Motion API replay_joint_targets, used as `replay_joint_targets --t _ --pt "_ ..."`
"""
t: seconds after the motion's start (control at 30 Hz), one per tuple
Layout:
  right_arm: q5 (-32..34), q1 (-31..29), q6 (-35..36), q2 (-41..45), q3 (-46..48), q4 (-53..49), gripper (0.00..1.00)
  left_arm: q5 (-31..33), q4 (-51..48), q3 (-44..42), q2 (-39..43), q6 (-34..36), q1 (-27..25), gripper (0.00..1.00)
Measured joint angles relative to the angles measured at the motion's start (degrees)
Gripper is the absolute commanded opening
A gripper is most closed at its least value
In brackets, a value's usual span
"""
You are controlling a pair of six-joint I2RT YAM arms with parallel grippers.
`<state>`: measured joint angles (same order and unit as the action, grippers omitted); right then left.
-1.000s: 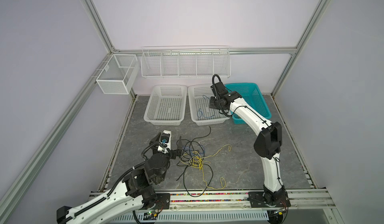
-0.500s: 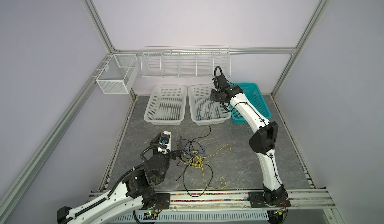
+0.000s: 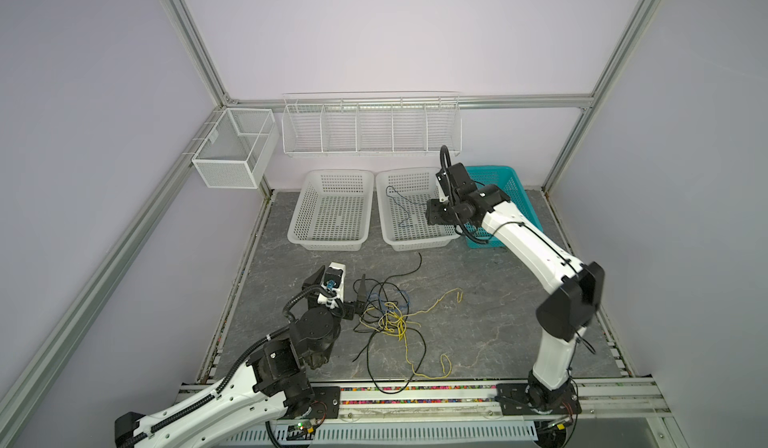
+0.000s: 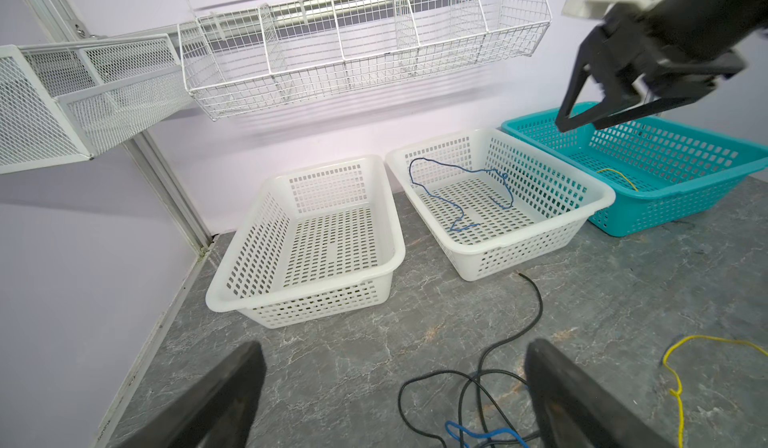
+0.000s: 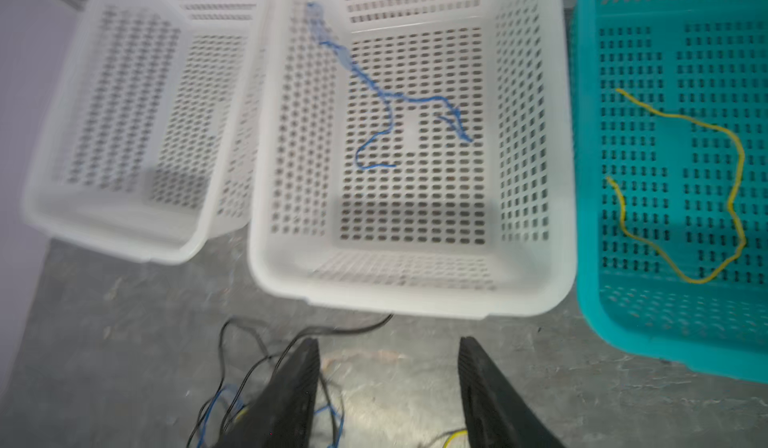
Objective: Untangle the cables
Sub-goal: 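Move the right gripper back toward the wire bundle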
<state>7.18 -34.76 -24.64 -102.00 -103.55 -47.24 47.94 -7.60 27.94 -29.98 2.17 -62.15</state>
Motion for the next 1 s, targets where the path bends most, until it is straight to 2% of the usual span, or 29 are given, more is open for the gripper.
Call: replay_joint_targets --t 0.13,0.23,0.33,0.53,0.8,0.87,1.0 --pt "-3.7 -6.4 0.9 16.3 18.5 6.9 0.64 -0.4 -0.4 0.0 -0.7 0.0 0.0 0.98" --pt "-5.6 -9.9 0.9 23.5 29.3 11.3 0.65 -0.5 -0.8 0.0 -1.5 0.0 0.0 0.98" --pt "-6.3 -13.5 0.7 27.0 38.1 15.1 0.65 -1.1 -1.2 0.0 -2.3 -0.1 0.0 0.98" --pt "-7.1 -21.9 0.7 26.1 46.3 21.9 0.64 -1.5 -1.5 0.2 -2.9 -0.1 0.0 0.99" --pt "-6.5 -25.8 1.7 17.2 46.3 30.0 0.59 -1.5 -1.6 0.2 -3.0 -0.2 0.0 0.98" --pt "-6.0 -26.4 2.1 15.0 45.5 30.8 0.52 -1.5 -1.7 0.2 -3.0 -0.2 0.0 0.98" --pt "-4.6 -27.0 2.0 11.4 44.2 32.5 0.25 -1.7 -1.8 0.2 -3.3 -0.2 0.0 0.98"
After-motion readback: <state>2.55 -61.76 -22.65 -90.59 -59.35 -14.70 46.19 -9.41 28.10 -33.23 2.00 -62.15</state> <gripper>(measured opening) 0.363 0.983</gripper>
